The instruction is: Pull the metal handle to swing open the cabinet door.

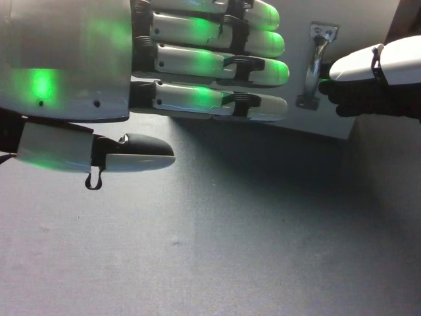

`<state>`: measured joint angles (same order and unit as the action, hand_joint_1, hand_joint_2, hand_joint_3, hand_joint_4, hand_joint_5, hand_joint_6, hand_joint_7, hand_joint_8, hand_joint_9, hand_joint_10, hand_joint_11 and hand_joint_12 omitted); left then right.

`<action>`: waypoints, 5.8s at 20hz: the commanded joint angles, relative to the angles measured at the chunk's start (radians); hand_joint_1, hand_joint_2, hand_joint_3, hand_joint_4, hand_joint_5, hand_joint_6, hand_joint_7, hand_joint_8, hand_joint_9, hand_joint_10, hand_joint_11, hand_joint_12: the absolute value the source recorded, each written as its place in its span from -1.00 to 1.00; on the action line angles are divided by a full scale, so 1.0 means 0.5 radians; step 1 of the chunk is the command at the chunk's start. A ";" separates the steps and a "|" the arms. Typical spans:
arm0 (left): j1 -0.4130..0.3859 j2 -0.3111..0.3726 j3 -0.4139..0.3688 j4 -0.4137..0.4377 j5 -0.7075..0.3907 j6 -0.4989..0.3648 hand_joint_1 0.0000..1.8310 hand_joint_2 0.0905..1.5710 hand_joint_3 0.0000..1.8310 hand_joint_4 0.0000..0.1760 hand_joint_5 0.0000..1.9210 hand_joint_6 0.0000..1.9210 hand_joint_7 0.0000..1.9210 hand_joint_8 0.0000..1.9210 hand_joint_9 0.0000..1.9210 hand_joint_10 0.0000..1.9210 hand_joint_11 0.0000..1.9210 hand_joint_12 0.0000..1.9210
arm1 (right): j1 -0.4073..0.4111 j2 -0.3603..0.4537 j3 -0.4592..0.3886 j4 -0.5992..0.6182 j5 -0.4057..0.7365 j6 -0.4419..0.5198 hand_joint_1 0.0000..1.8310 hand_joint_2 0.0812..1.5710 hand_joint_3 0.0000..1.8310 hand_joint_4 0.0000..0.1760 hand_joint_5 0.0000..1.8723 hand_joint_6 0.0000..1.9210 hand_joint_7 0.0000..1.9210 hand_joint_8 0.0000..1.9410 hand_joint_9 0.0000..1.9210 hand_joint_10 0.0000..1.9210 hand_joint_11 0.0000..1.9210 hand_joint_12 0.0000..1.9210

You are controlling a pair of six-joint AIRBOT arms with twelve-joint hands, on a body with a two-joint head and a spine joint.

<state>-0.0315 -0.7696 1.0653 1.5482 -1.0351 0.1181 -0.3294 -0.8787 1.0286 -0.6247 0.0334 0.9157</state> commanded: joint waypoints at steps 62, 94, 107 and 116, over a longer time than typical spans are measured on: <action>-0.022 0.014 0.001 -0.190 -0.044 0.007 -1.00 1.00 -0.85 -1.00 -0.87 -1.00 -0.86 -1.00 -0.88 -1.00 -1.00 -0.63 | -0.275 0.306 0.299 -0.899 0.862 0.016 -1.00 1.00 -0.86 -1.00 -0.92 -1.00 -0.89 -1.00 -0.91 -1.00 -1.00 -0.62; -0.022 0.014 0.001 -0.190 -0.044 0.007 -1.00 1.00 -0.86 -1.00 -0.81 -1.00 -0.80 -1.00 -0.80 -1.00 -1.00 -0.45 | -0.069 0.133 0.189 -0.523 0.368 0.324 -1.00 1.00 -0.90 -1.00 -0.89 -1.00 -0.87 -1.00 -0.88 -1.00 -1.00 -0.55; -0.022 0.014 0.001 -0.190 -0.044 0.007 -1.00 1.00 -0.87 -1.00 -0.80 -1.00 -0.79 -1.00 -0.80 -1.00 -1.00 -0.47 | -0.102 0.120 0.148 -0.528 0.561 0.324 -1.00 1.00 -0.91 -1.00 -0.87 -1.00 -0.85 -1.00 -0.85 -1.00 -1.00 -0.49; -0.022 0.014 0.001 -0.190 -0.044 0.007 -1.00 1.00 -0.87 -1.00 -0.80 -1.00 -0.79 -1.00 -0.80 -1.00 -1.00 -0.48 | -0.137 0.132 0.161 -0.670 0.928 0.323 -1.00 1.00 -0.92 -1.00 -0.87 -1.00 -0.85 -1.00 -0.86 -1.00 -1.00 -0.53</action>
<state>-0.0315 -0.7696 1.0653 1.5475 -1.0355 0.1181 -0.4046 -0.8207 1.1069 -0.9966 0.4198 1.0698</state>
